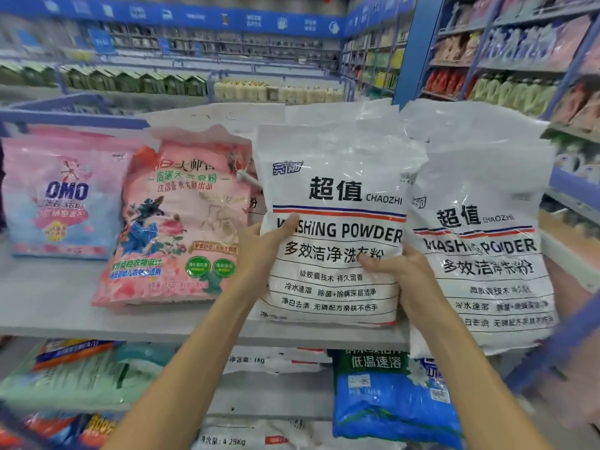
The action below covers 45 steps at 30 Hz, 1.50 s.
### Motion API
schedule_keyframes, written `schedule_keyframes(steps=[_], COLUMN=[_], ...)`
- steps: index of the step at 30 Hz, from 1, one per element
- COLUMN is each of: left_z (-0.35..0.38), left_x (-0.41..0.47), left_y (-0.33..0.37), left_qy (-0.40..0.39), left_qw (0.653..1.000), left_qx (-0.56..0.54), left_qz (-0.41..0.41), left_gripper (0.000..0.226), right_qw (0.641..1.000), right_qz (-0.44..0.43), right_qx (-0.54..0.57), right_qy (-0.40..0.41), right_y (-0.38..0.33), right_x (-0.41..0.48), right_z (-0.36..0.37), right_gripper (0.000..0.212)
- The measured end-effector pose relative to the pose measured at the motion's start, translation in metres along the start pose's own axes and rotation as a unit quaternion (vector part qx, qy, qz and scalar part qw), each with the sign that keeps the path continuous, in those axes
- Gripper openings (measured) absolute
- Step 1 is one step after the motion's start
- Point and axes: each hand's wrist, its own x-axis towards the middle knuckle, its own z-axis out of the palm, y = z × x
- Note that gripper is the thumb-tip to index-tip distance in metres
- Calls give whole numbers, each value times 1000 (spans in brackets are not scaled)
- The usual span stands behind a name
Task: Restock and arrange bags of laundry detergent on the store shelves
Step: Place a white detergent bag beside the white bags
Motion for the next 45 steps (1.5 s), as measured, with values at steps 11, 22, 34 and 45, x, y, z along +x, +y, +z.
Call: schedule_keyframes(steps=[11, 22, 34, 45], left_z=[9, -26, -20, -1], left_x=[10, -37, -25, -65], left_y=[-12, -45, -67, -75], left_qy=[73, -79, -57, 39], left_qw=[996, 972, 976, 949], left_qx=[-33, 220, 210, 279], left_qz=[27, 12, 26, 139], left_gripper=[37, 94, 94, 58], right_qw=[979, 982, 949, 949], right_qz=[-46, -97, -125, -157], right_qx=[104, -81, -184, -198], right_qy=[171, 140, 225, 188], right_y=[-20, 39, 59, 61], right_x=[42, -31, -26, -33], right_z=[-8, 15, 28, 21], right_gripper=[39, 54, 58, 62])
